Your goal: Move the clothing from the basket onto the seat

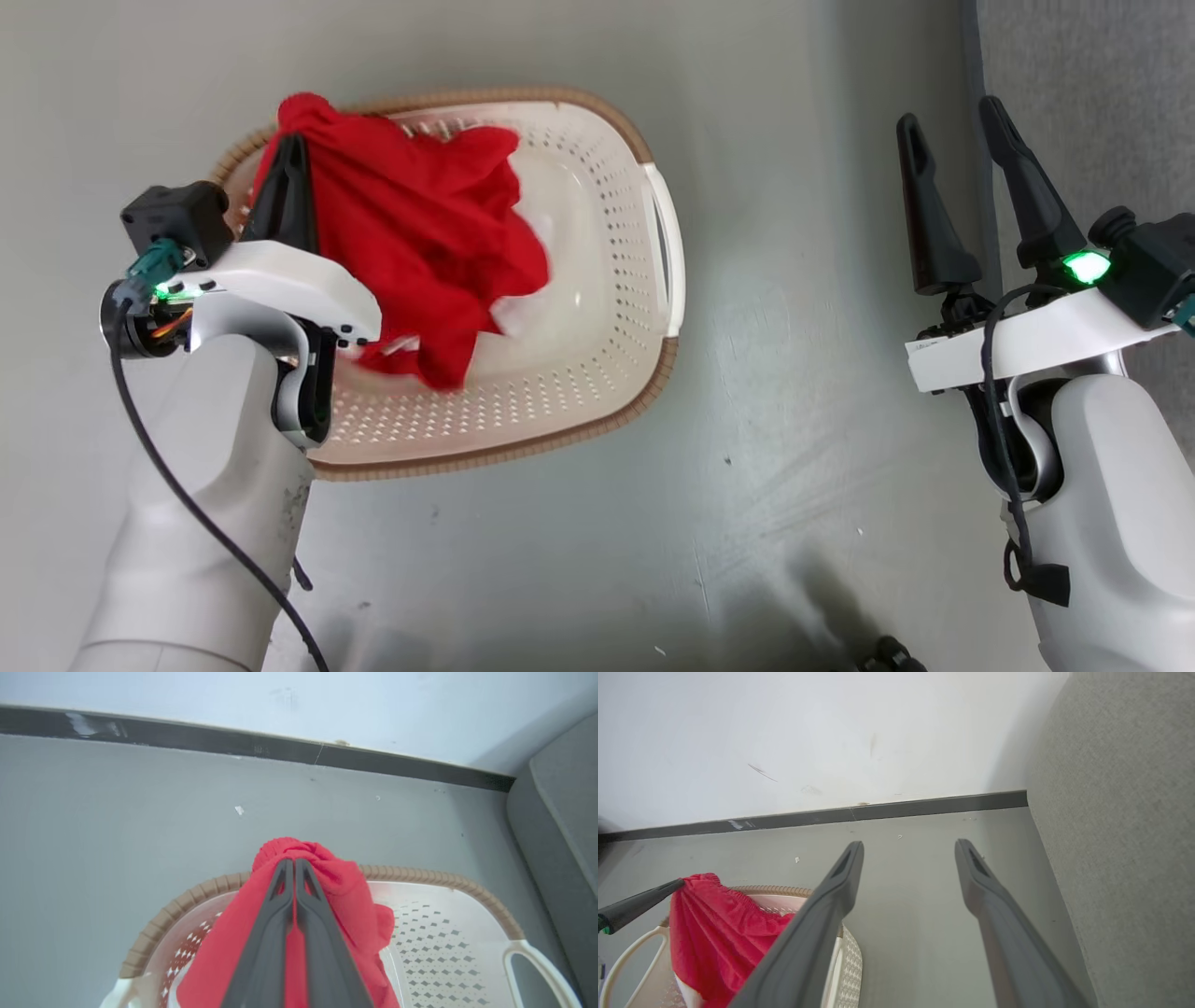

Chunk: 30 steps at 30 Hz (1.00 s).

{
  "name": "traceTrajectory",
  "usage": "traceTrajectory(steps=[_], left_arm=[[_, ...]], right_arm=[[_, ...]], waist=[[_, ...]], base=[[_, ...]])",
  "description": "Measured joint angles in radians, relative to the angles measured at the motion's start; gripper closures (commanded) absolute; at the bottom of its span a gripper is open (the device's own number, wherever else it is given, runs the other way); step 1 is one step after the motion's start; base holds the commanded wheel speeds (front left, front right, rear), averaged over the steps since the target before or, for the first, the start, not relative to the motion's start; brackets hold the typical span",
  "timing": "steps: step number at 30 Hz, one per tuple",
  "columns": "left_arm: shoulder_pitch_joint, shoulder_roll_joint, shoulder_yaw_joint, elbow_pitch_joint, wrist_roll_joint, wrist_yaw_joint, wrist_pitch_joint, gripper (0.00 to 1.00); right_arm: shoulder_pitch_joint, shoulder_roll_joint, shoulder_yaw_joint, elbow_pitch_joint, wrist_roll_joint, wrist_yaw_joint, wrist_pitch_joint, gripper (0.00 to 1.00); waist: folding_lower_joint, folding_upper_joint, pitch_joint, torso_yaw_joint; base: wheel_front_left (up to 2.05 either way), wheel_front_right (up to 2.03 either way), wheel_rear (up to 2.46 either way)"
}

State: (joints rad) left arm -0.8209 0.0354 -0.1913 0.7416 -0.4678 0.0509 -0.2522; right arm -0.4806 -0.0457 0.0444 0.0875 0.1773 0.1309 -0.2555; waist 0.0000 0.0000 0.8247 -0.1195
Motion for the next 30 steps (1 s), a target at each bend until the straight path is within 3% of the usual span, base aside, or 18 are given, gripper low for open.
traceTrajectory(steps=[30], left_arm=[[0.405,-0.006,0.037,-0.359,-0.009,-0.02,0.0,1.0]], right_arm=[[0.193,0.0,-0.063,0.09,-0.012,0.0,0.0,0.0]], waist=[[0.0,0.0,-0.392,0.105]], base=[[0.0,0.0,0.0]])
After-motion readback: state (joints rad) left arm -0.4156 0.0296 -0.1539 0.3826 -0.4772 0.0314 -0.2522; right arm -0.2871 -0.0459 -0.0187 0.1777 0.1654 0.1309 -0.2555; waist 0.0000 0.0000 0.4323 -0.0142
